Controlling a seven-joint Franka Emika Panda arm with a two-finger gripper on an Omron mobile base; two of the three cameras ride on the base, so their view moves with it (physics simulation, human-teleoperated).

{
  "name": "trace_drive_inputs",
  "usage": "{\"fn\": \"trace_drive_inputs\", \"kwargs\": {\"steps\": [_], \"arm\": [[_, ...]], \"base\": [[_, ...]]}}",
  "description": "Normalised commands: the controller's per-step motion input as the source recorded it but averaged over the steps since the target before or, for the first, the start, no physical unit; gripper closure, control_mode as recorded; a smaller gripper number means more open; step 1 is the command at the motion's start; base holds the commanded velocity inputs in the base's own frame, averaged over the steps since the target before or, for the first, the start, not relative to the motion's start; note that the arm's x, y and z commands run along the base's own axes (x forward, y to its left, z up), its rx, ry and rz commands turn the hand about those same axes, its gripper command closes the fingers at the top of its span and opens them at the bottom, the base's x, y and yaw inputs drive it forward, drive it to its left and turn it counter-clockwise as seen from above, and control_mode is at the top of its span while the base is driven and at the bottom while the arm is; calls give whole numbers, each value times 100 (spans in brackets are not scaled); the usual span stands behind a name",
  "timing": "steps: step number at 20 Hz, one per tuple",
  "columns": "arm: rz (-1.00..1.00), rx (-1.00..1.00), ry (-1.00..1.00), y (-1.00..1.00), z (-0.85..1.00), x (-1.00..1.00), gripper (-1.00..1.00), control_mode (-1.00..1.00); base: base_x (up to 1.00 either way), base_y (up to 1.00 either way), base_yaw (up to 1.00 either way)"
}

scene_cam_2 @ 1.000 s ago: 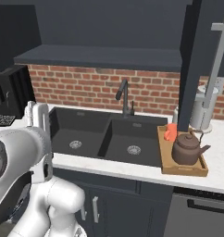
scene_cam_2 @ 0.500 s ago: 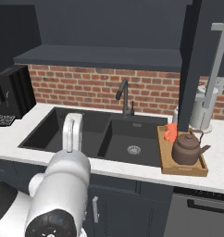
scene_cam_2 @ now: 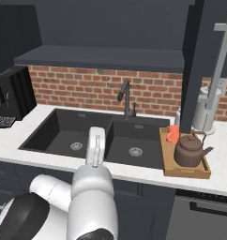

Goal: Pick the kettle from the counter and place it on the tray. Then pick the mug from the cabinet and place it on the tray. Then close the cabinet doors.

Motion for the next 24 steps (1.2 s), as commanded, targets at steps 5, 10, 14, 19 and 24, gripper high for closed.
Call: {"fn": "trace_drive_inputs", "kwargs": {"steps": [5, 10, 14, 19, 24], "arm": [[0, 19, -5, -65, -29, 14, -100, -100], [0, 14, 0, -71, -16, 23, -100, -100], [3, 17, -4, -78, -3, 30, -100, -100], [3, 15, -3, -76, 0, 29, -100, -100], [5, 14, 0, -66, 0, 31, -100, -100]], "base": [[0, 0, 0], [0, 0, 0], [0, 0, 0], [0, 0, 0], [0, 0, 0]]}}
